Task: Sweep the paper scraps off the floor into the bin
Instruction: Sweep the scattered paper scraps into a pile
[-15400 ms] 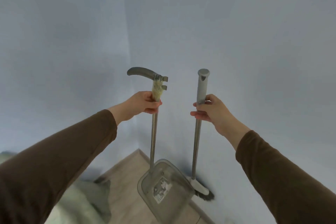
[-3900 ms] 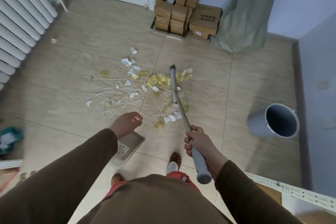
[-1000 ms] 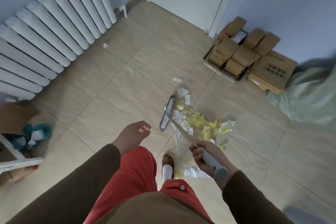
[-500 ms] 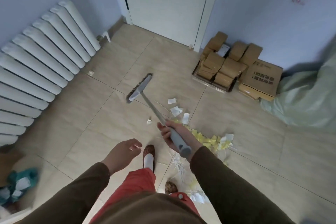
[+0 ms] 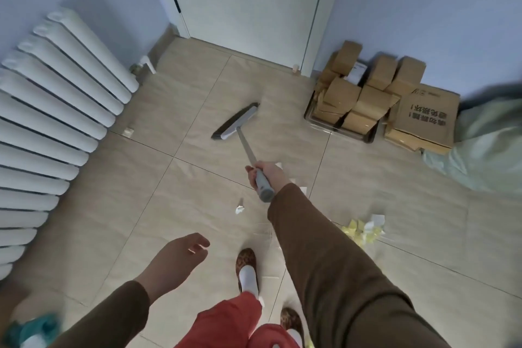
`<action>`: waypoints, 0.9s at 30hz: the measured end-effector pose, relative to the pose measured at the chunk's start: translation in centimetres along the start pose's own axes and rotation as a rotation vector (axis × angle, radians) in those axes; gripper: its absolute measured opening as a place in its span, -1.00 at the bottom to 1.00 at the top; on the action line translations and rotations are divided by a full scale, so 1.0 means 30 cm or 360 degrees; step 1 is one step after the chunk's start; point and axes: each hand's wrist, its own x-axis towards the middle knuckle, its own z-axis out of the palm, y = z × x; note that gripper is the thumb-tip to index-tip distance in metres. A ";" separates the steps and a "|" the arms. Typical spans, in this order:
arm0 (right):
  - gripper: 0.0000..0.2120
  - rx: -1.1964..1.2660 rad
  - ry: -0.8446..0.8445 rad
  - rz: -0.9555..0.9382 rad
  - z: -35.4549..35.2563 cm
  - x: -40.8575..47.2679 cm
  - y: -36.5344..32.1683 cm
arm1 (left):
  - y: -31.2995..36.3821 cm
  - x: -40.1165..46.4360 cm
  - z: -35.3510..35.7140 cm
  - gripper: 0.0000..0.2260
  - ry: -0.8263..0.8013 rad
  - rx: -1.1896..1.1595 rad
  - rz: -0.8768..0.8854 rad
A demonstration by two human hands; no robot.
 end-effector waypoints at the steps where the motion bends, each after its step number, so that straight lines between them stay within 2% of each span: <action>1: -0.83 0.0098 0.0022 -0.0009 -0.050 -0.057 0.053 | 0.000 0.005 0.001 -0.88 -0.0031 0.0006 0.0001; 4: -0.88 0.0324 0.0157 -0.0025 -0.198 -0.274 0.230 | 0.024 0.018 0.014 -0.89 -0.0130 0.0025 0.0038; 7: -0.79 0.0485 0.0325 -0.0029 -0.303 -0.500 0.367 | 0.070 0.037 0.019 -0.90 -0.0204 0.0020 0.0097; 10: -0.87 0.0574 0.0436 -0.0013 -0.328 -0.698 0.417 | 0.133 0.061 0.022 -0.89 -0.0244 0.0019 0.0172; 12: -0.93 0.0594 0.0434 0.0000 -0.314 -0.822 0.415 | 0.182 0.075 0.025 -0.87 -0.0253 0.0033 0.0235; 14: -0.88 0.0553 0.0412 0.0015 -0.304 -0.936 0.415 | 0.227 0.087 0.031 -0.86 -0.0249 0.0013 0.0284; 16: -0.94 0.0491 0.0365 -0.0037 -0.295 -1.029 0.432 | 0.264 0.096 0.039 -0.86 -0.0246 0.0000 0.0329; 17: -0.91 0.0449 0.0341 -0.0056 -0.296 -1.060 0.444 | 0.277 0.095 0.043 -0.85 -0.0244 -0.0001 0.0345; 20: -0.74 0.0270 0.0290 -0.0066 -0.312 -1.067 0.464 | 0.286 0.085 0.058 -0.86 -0.0230 -0.0013 0.0343; 23: -0.67 0.0101 0.0243 -0.0016 -0.298 -0.973 0.435 | 0.259 0.053 0.069 -0.85 -0.0193 0.0013 0.0281; 25: -0.69 0.0097 0.0127 0.0048 -0.262 -0.865 0.418 | 0.234 0.024 0.081 -0.85 -0.0161 0.0039 0.0223; 27: -0.82 0.0101 -0.0035 0.0101 -0.217 -0.755 0.406 | 0.210 -0.012 0.103 -0.86 -0.0125 0.0048 0.0157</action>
